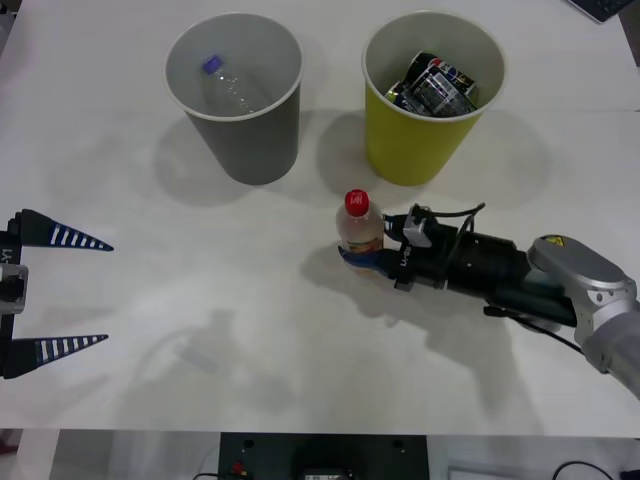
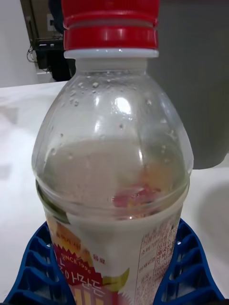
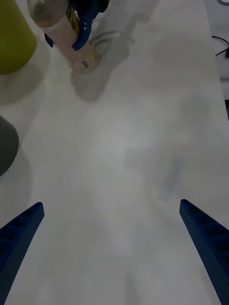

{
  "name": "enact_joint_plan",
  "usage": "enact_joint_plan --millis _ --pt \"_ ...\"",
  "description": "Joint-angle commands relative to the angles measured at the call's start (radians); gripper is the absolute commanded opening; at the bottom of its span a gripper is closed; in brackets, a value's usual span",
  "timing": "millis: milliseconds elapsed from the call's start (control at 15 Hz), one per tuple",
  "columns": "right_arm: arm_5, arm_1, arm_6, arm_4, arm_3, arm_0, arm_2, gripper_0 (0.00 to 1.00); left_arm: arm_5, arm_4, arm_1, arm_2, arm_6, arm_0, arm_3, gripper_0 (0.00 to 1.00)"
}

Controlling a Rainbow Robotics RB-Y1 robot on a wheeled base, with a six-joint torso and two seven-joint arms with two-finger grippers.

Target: Put the can into the green bin and the plastic bottle into the gray bin

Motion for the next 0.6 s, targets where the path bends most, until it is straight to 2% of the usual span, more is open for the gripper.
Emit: enact_joint_plan --millis 67,400,600 --pt "0.001 -0.053 -0.123 0.079 -0.072 0.008 0.0 0.0 0.0 0.0 0.0 0.0 0.0 0.0 0.0 0.98" --pt "0.02 -0.145 -0.363 0.208 -0.22 0.025 -0.002 0.0 0.0 0.0 0.0 0.0 0.0 0.0 0.0 0.98" --pt "0.072 -0.22 -0.531 0.295 -0.348 0.048 -0.002 0.0 0.0 0.0 0.0 0.0 0.0 0.0 0.0 0.98"
